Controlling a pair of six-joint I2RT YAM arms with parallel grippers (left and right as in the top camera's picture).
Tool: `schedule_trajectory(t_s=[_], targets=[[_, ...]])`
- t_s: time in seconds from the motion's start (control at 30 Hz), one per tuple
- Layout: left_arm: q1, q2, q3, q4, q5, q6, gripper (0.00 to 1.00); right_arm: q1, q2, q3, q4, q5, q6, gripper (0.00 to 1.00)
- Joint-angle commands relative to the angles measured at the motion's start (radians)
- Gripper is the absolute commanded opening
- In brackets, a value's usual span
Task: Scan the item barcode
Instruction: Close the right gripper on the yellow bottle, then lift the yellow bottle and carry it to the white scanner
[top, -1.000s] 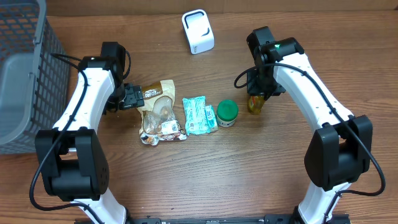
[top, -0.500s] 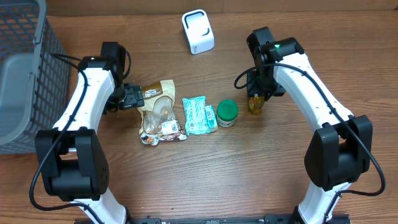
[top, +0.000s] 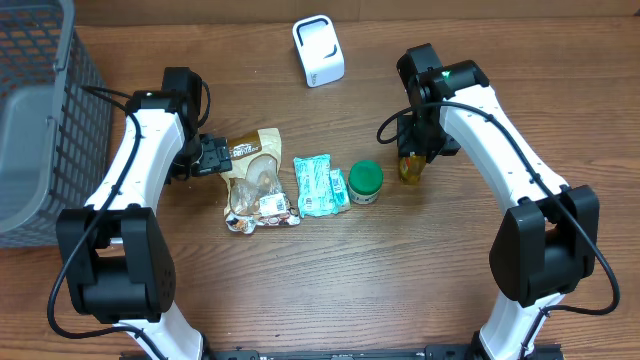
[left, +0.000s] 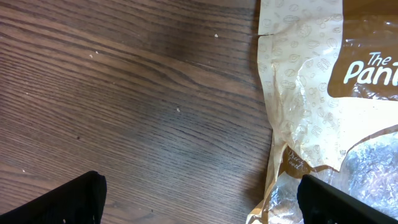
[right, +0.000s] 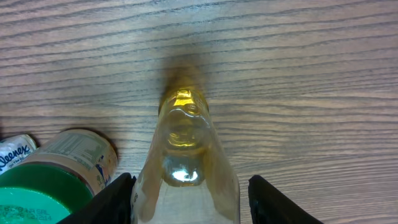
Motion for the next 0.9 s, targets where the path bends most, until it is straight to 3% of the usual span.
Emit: schedule_trajectory(t_s=[0.0,0.33,0.47,0.87], targets=[[0.003,0.007,0.015,0.0,-0.01,0.019,1.0,-0.004,0.002,0.041,0.006,0.01,-0.005,0.56],[0.003,0.007,0.015,0.0,-0.01,0.019,1.0,-0.004,0.002,0.041,-0.003,0.01,-0.005,0.47],[0.003,0.007,0.015,0.0,-0.01,0.019,1.0,-0.004,0.002,0.04,-0.004,0.01,-0.004,0.51],[0.003,0.007,0.015,0.0,-0.01,0.019,1.0,-0.004,0.002,0.039,-0.01,0.009,0.008,0.5]])
